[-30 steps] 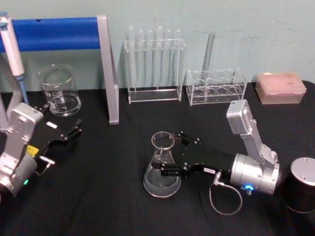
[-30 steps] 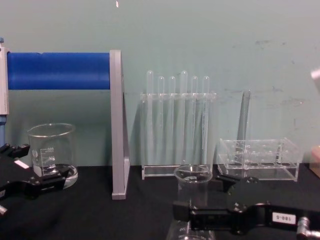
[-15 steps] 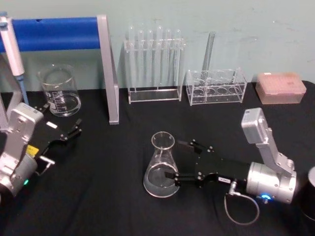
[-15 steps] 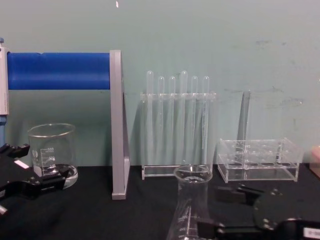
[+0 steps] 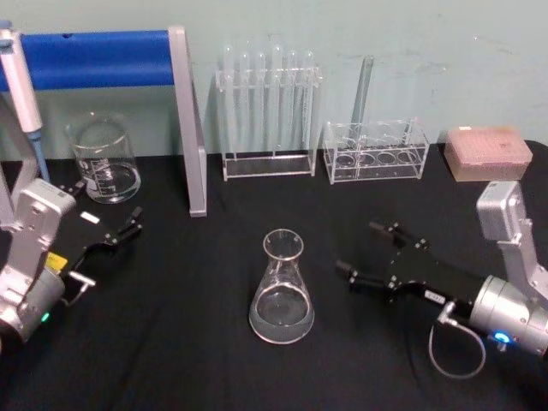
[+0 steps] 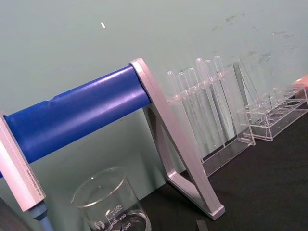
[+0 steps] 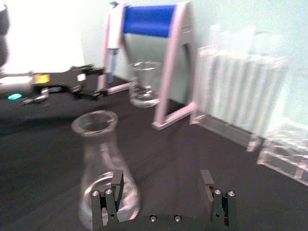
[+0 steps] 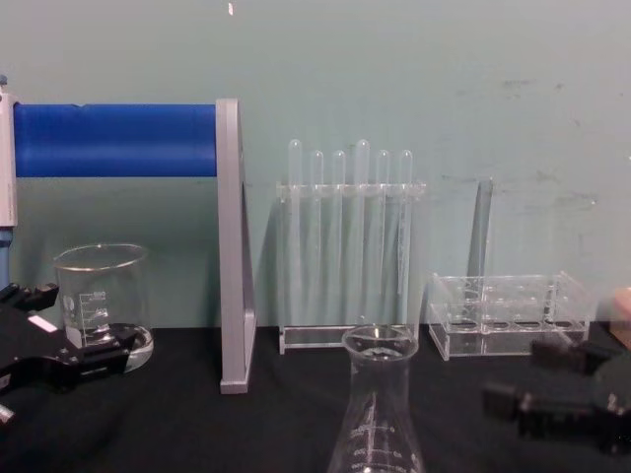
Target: Grasp the erlenmeyer flask with one hand, shake it three times, then place it back.
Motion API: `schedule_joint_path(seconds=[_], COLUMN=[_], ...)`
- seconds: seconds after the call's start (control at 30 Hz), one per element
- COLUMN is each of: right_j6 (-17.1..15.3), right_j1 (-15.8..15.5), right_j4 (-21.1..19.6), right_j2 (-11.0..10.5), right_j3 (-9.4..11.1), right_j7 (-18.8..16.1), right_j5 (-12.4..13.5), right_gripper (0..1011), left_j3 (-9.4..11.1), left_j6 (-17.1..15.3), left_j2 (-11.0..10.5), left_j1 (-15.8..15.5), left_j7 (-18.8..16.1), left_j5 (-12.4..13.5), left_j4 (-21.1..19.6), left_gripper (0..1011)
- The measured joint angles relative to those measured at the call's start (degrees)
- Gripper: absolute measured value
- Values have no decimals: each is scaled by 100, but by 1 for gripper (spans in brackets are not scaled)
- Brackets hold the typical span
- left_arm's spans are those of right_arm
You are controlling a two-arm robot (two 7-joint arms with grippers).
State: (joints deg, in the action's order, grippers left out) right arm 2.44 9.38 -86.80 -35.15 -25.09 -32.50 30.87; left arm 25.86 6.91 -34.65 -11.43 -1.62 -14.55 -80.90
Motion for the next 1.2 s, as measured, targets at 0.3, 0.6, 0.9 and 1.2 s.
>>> schedule_joint_path(seconds=[0.3, 0.6, 0.9, 1.2], right_j6=[-87, -319, -616, -703], right_j1=[-28, 228, 527, 597], right_j4=[191, 626, 1117, 1262], right_j2=[492, 893, 1155, 1276], right_j3=[422, 457, 377, 420], right_j7=[1123, 1690, 1804, 1741], right_j5=[-193, -575, -860, -980], right_gripper=[1000, 1000, 1000, 1000], left_j3=[0, 0, 0, 0], left_j6=[0, 0, 0, 0], left_j2=[0, 0, 0, 0], left_j1=[0, 0, 0, 0], left_j7=[0, 0, 0, 0], left_j5=[0, 0, 0, 0], left_j4=[0, 0, 0, 0], left_gripper=[1001, 1001, 1001, 1001])
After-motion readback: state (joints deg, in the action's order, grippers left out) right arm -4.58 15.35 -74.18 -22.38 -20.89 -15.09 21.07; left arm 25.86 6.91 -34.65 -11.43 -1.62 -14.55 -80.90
